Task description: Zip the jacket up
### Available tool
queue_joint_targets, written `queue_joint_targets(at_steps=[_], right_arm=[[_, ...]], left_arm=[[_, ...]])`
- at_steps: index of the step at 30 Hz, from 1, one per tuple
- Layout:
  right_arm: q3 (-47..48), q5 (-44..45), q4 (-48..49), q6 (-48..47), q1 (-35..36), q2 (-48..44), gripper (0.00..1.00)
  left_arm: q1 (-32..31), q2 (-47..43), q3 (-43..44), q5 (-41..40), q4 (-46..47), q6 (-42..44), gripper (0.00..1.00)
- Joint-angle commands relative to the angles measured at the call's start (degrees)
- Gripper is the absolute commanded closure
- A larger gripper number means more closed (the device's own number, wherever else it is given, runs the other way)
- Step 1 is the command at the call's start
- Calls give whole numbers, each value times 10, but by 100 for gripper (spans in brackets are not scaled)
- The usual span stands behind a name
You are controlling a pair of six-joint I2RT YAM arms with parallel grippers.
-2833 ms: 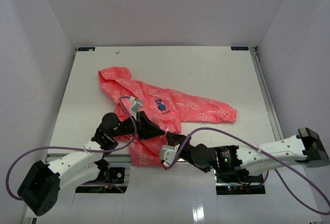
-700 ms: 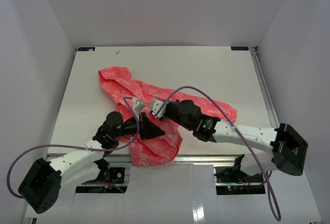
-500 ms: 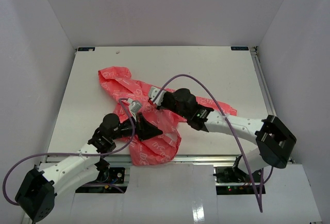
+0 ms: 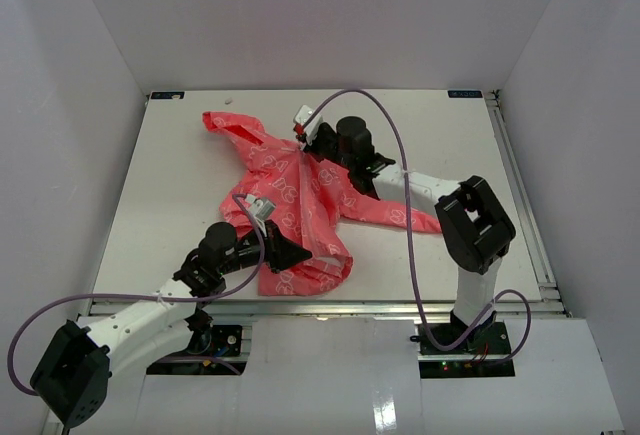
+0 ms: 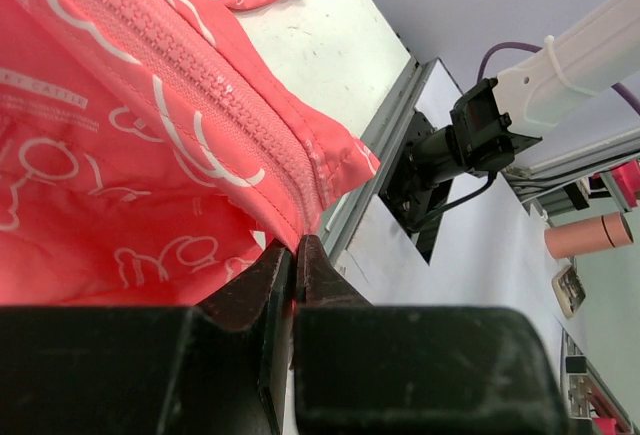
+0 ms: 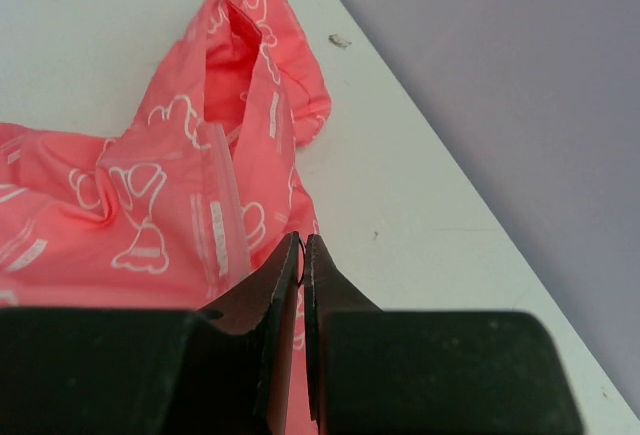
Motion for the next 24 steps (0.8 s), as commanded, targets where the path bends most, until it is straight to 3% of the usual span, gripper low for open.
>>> queue_joint_targets(at_steps=[1,9,18,24], right_arm=[[92,-7,93,32,-71,41,92],[198,-15,137,67,-138,130,92],[390,-7,152,106,-195,244,92],[426,-61,168,112,-203,258,92]], left_arm=[[-12,-17,2,26,-14,11,100],[-12,14,28,9,-18,32,100],[-12,50,55,-63,-35,69,100],[-12,153,74,-121,21,55,100]])
